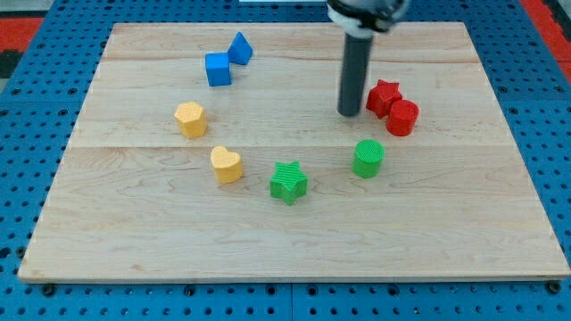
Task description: Push the green blocks downwards
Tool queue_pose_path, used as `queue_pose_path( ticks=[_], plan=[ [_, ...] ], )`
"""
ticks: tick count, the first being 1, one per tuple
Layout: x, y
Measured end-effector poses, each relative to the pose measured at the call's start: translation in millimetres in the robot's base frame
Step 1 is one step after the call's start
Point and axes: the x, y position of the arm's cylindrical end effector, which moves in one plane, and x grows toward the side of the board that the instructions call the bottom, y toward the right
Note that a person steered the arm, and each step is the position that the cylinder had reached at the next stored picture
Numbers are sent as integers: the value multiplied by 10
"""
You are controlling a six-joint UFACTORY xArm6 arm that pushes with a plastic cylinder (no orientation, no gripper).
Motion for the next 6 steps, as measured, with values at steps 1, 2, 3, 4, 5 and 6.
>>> queue_pose_path(
  ticks=[1,2,3,4,5,6],
  plan=[
    [305,163],
    [470,204],
    [749,32],
    [758,-219],
    [492,-636],
    [492,-1219]
  ],
)
